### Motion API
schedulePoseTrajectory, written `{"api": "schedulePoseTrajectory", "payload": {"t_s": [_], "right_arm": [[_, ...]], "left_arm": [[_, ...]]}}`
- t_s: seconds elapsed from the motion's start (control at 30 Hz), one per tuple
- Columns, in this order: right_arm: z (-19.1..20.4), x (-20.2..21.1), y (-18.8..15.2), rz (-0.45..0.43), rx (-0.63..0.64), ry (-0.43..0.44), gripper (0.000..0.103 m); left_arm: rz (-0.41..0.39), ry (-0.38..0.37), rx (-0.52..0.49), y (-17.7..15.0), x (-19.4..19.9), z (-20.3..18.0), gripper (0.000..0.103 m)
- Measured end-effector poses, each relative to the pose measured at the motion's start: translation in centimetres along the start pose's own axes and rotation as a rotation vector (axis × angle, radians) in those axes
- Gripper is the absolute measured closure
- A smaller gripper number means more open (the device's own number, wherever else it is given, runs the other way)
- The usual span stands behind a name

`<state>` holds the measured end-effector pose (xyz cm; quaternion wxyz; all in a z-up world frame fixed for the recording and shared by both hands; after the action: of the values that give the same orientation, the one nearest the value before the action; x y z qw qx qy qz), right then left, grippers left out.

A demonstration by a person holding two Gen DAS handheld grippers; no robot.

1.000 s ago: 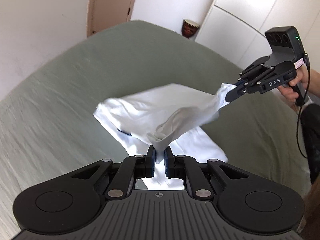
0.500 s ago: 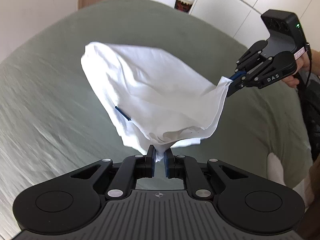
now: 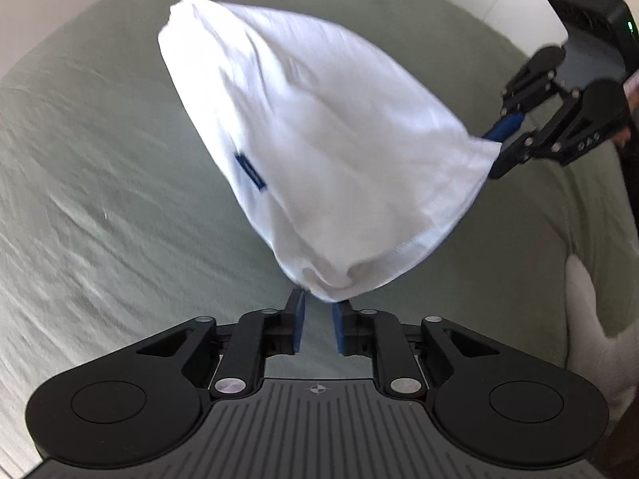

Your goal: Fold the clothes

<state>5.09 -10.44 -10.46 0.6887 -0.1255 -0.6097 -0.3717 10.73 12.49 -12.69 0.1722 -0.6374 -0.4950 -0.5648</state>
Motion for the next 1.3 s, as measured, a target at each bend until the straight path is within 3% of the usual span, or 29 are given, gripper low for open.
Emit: {"api": "schedulePoseTrajectory", "payload": {"t_s": [0.13,0.2,0.37,0.5,0.63,0.87,0.97,1.03,1.1,1.17,1.3], "right_arm": [[-1.1,2.2,0.4,-0.032,-0.01,-0.004,0.075],[-1.8,3.6,1.5,-0.087,-0.052,0.021,0.075],[-1.4,4.0,3.4,-0.144,-0.057,0.076,0.075],[-0.3,1.7,2.7,-0.089,-0.021,0.091,0.075],[0.2,-0.9,1.5,-0.011,-0.032,0.122,0.075],[0.8,-2.4,0.8,0.052,-0.028,0.155,0.075],[0.7,-0.8,1.5,0.024,-0.031,0.2,0.074],[0.2,0.6,2.3,-0.02,-0.042,0.199,0.068],[-0.4,1.9,2.9,-0.067,-0.054,0.183,0.065],[-1.1,2.4,3.4,-0.096,-0.072,0.16,0.061],[-2.8,1.8,3.7,-0.089,-0.133,0.115,0.061]], "left_arm": [[-0.08,0.031,0.028,0.5,3.5,1.1,0.08],[-0.17,0.015,0.055,2.3,5.6,1.5,0.078],[-0.253,-0.029,0.028,5.8,5.2,0.7,0.073],[-0.218,-0.044,0.015,6.2,2.0,-0.1,0.073],[-0.137,-0.042,0.0,4.1,-0.6,-0.3,0.073],[-0.097,-0.036,0.072,0.8,0.0,0.6,0.073],[-0.062,-0.028,0.08,1.3,0.7,0.7,0.073],[-0.05,-0.029,0.085,0.5,1.5,0.9,0.073],[-0.086,-0.018,0.1,0.7,2.6,0.9,0.073],[-0.137,-0.008,0.126,1.2,2.9,1.1,0.065],[-0.149,-0.005,0.163,1.5,2.6,1.8,0.06]]}}
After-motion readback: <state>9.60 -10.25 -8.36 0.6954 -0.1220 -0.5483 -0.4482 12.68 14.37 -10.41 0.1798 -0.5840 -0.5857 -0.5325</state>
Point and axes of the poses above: each gripper's, at about its wrist camera, not at the fingertips, and x roughly against the way its jaws point, z to its left, y to its top, the point moved 2 cm from there along -x, roughly the way its jaws point, and after that the axes turned 6 degrees about -y, right-handed, at the moved point
